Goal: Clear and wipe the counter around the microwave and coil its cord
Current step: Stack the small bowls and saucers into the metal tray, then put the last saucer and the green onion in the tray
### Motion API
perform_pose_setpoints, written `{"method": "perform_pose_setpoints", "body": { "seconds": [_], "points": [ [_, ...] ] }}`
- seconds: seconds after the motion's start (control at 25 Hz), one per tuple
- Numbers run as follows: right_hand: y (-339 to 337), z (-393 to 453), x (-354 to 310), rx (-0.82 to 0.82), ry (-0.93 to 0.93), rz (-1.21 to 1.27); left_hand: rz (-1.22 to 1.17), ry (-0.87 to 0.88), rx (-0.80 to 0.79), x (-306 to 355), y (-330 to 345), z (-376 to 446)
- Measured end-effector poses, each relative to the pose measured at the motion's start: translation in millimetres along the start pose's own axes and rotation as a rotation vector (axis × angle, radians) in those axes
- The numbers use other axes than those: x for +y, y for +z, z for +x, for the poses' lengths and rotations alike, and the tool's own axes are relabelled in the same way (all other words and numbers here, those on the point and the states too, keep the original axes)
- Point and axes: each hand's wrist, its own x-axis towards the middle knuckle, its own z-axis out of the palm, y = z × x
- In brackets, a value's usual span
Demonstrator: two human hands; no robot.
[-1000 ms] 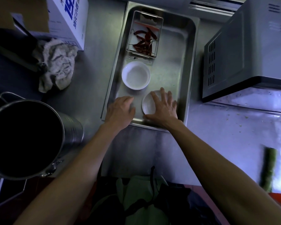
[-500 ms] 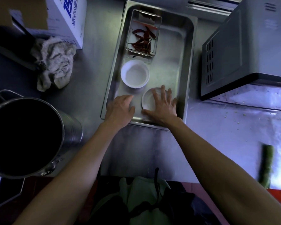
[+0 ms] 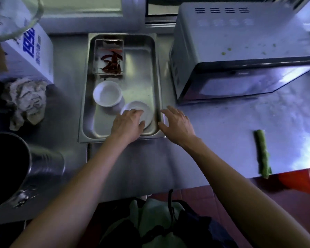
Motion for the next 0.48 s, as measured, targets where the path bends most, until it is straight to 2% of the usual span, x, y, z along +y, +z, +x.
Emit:
{"method": "perform_pose_setpoints", "body": {
  "seconds": [0.28, 0.48],
  "points": [
    [-35, -123, 115, 0.040, 0.162, 0.059, 0.029, 0.129, -0.020, 133, 22, -36],
    [-68, -226, 198, 0.134, 0.317, 0.077, 0.071, 0.303, -0.042, 245, 53, -61]
  ]
}}
